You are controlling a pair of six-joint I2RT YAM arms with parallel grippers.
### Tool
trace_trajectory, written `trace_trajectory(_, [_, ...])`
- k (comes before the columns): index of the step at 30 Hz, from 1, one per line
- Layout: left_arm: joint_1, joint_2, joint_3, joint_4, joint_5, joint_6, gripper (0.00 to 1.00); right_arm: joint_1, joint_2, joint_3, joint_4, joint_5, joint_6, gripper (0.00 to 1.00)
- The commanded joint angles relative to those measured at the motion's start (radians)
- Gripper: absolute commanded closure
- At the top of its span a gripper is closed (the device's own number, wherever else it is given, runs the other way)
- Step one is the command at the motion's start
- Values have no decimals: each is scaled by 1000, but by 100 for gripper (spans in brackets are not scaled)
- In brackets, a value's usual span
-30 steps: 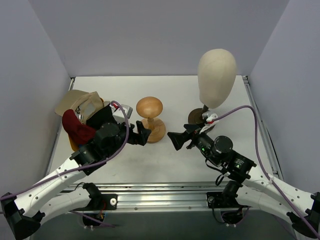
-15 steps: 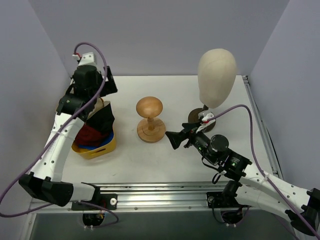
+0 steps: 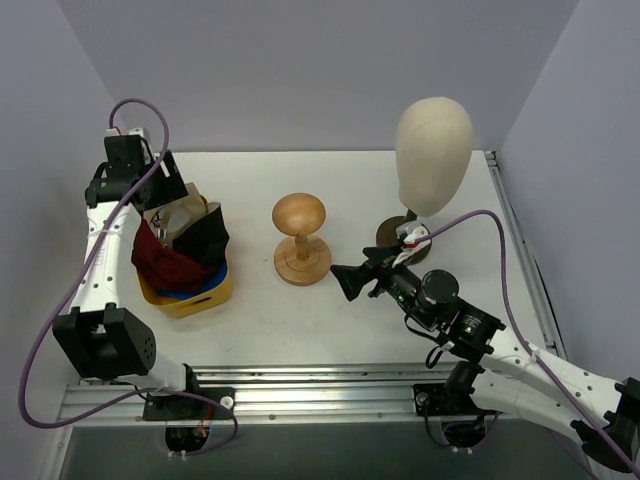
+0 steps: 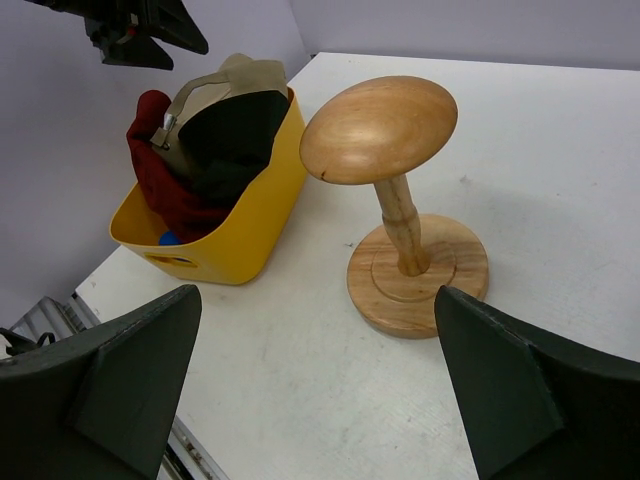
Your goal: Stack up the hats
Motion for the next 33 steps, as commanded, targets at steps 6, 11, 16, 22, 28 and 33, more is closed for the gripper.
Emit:
trace_trajectory(6, [3,52,-12,-5,-5,82,24,7,3,34,34,-1,-4,2])
trace_trajectory(11, [3,84,-19,1,-5,82,28,9,10,39,28,5,-5,2])
trace_trajectory(16, [3,103,-47,18,-5,82,34,7,3,42,22,7,-5,2])
trace_trajectory(22, [5,112,-26,9,4,68,83,7,-7,42,19,7,-5,2])
trace_trajectory(28, [1,37,173,-77,21,24,98,9,-4,43,20,3,-11,2])
trace_trajectory(33, [1,-38,261,-112,111,11,98,7,0,46,23,-13,-19,2])
